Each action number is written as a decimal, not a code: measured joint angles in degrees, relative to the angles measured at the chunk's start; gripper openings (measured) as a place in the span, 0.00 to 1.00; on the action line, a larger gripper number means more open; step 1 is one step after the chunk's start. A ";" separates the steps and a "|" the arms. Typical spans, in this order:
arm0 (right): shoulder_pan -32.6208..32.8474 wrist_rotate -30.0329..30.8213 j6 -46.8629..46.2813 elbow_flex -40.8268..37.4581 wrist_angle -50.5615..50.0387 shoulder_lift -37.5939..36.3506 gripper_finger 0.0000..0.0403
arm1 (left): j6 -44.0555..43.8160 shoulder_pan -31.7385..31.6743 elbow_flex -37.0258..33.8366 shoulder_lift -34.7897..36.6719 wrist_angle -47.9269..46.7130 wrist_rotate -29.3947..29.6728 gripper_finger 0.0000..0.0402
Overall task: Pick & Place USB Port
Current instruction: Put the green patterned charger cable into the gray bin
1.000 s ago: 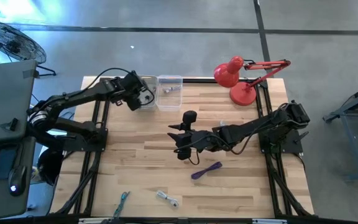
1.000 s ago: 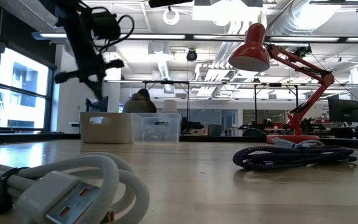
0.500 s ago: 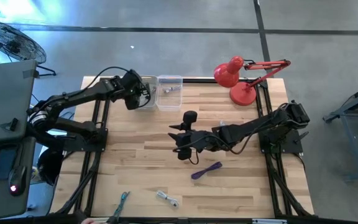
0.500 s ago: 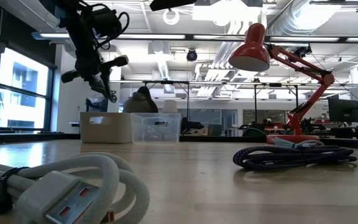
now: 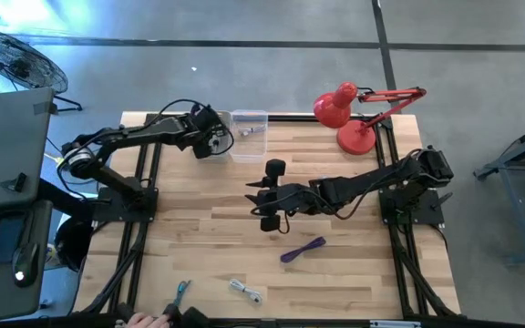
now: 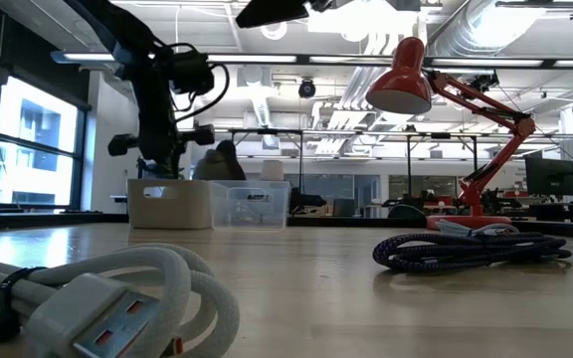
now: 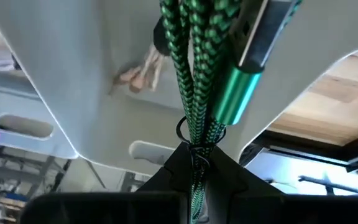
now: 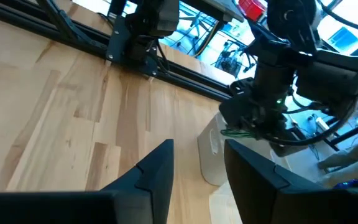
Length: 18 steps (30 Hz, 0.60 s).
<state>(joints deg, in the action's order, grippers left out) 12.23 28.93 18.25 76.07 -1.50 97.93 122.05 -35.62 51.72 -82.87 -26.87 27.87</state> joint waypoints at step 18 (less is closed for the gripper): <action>0.02 -0.22 0.71 -0.02 -1.27 0.00 0.33 | -6.91 0.00 0.02 0.09 3.37 -0.75 0.07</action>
<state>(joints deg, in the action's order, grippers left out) 12.25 28.71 18.96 76.05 -2.76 97.93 115.14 -35.62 51.75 -82.78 -23.50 27.12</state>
